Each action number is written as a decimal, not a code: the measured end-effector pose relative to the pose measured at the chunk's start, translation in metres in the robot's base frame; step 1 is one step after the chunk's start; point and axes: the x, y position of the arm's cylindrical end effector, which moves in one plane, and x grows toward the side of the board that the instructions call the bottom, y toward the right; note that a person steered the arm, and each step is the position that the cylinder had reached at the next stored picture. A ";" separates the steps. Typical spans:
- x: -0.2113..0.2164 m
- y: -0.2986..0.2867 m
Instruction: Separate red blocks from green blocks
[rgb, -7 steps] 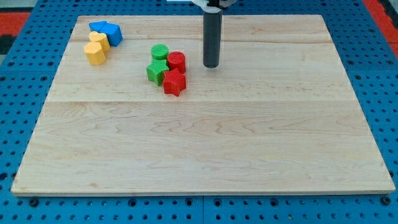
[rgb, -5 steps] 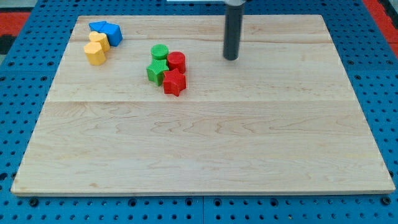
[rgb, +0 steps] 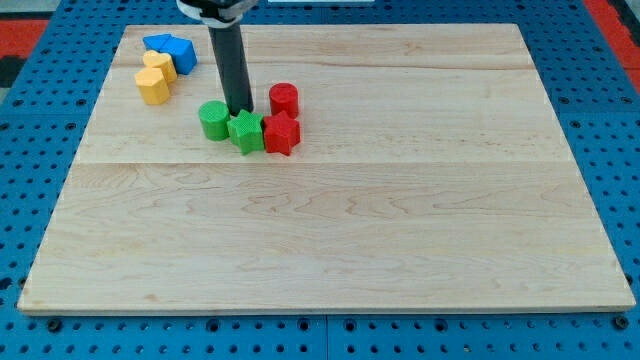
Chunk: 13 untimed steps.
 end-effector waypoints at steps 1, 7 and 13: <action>0.023 0.033; -0.039 0.010; 0.008 0.044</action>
